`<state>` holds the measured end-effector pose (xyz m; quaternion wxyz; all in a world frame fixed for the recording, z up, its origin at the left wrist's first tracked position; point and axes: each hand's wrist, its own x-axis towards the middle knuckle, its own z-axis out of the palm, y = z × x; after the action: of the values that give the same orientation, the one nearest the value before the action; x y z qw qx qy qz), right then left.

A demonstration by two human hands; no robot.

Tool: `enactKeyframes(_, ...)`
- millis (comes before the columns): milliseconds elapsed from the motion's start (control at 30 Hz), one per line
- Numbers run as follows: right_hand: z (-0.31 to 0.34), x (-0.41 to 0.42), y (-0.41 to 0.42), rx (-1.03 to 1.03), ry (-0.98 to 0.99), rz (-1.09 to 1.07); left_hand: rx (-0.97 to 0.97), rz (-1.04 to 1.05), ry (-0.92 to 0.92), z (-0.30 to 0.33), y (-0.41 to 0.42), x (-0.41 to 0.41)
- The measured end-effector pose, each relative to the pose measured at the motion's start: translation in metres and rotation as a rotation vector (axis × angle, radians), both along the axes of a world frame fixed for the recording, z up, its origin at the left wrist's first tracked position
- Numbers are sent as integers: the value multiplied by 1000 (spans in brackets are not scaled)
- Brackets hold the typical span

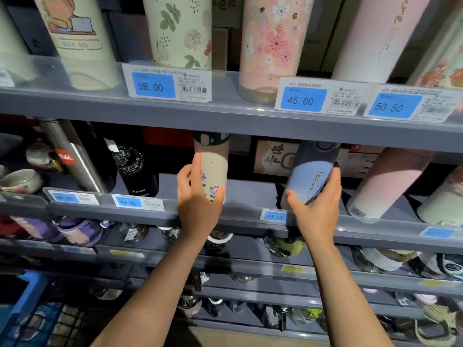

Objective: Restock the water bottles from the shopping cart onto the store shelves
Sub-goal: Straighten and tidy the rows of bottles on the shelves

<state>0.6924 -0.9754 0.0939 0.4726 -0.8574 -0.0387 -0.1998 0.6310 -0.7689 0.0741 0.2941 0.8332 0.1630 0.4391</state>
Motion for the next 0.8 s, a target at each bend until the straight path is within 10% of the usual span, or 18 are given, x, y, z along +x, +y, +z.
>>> enactKeyframes(800,1,2,-4,-24,15,37,64,82,12,5,-2,0)
